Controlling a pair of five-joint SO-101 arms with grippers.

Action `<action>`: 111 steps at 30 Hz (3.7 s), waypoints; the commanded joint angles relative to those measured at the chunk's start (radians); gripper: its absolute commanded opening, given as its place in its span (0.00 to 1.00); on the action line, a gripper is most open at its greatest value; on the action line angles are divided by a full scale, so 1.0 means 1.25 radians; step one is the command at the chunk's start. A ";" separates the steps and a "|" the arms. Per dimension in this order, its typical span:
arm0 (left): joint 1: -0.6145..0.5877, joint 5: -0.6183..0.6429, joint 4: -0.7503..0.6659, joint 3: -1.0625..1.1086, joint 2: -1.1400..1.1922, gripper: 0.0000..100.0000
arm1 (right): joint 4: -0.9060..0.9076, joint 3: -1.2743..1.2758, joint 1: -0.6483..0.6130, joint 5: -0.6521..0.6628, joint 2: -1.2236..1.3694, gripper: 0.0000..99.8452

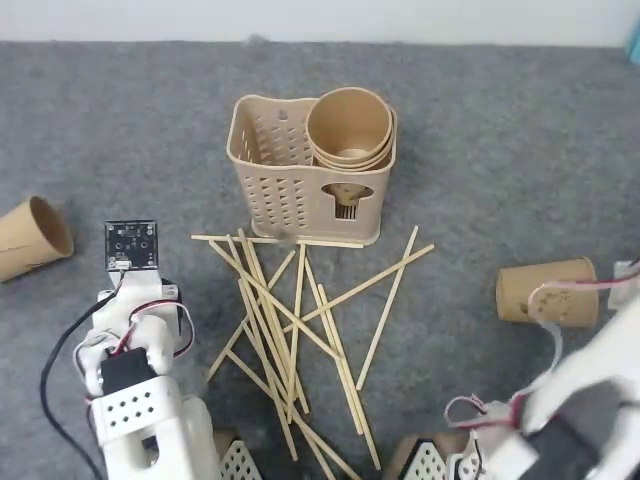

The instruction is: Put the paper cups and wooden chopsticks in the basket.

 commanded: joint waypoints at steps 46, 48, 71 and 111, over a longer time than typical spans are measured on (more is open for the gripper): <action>0.001 -0.007 -0.033 -0.001 -0.011 0.09 | 0.337 -0.281 -0.544 -0.281 0.045 0.01; 0.001 -0.007 -0.047 0.009 -0.015 0.09 | 0.338 -0.277 -0.543 -0.281 0.008 0.01; 0.000 -0.007 -0.047 0.013 -0.016 0.09 | 0.166 -0.043 -0.435 -0.274 -0.029 0.12; 0.000 -0.044 -0.047 0.013 -0.016 0.09 | 0.327 -0.638 -0.485 -0.549 -0.029 0.01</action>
